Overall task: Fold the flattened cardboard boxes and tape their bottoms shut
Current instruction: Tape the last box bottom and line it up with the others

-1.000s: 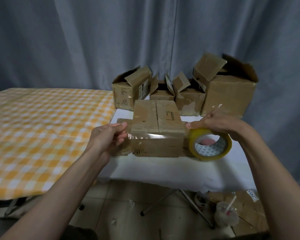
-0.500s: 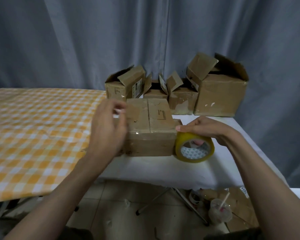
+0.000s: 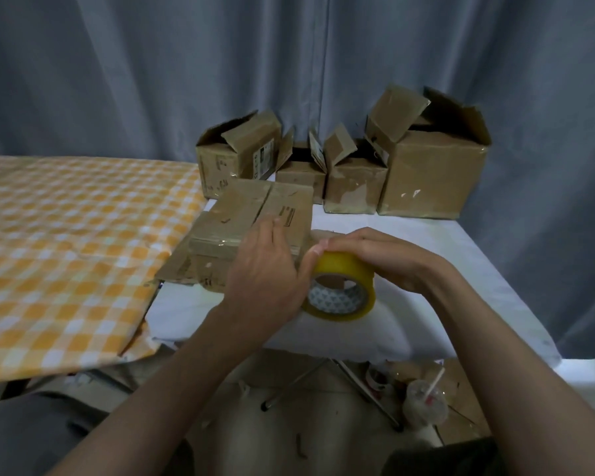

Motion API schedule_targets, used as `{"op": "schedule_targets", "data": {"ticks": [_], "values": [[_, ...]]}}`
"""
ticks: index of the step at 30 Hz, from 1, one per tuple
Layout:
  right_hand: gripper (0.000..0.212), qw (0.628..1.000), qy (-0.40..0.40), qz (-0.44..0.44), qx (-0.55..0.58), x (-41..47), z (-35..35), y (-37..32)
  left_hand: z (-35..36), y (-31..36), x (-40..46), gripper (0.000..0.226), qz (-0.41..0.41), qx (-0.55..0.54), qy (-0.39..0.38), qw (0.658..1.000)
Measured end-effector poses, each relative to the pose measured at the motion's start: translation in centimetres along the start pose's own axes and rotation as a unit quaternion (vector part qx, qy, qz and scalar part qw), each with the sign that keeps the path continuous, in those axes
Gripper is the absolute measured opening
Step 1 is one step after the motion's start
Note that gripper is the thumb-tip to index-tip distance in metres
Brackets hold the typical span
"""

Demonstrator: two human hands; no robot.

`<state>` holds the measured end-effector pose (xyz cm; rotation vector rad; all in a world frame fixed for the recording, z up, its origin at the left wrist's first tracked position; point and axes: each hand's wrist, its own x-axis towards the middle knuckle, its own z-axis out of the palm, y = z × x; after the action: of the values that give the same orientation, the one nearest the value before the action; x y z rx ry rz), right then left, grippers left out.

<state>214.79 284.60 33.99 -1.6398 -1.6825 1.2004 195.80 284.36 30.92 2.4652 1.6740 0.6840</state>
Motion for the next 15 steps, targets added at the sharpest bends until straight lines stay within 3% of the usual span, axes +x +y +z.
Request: {"op": "schedule_targets", "data": {"ticks": [4,7,12,15], "values": [[0.028,0.998,0.026,-0.004,0.063,-0.4,0.1,0.8,0.4,-0.6,0.4,0.085,-0.005,-0.009,-0.01,1.0],[0.03,0.997,0.038,-0.036,0.05,-0.7,-0.3,1.3,0.5,-0.6,0.5,0.089,0.002,-0.006,-0.006,1.0],[0.03,0.997,0.06,-0.038,0.004,-0.6,-0.4,1.6,0.4,-0.2,0.3,0.115,0.003,0.019,-0.004,1.0],[0.044,0.999,0.035,-0.041,0.007,-1.1,-0.4,2.1,0.7,0.0,0.2,0.119,0.004,0.038,0.002,0.999]]}}
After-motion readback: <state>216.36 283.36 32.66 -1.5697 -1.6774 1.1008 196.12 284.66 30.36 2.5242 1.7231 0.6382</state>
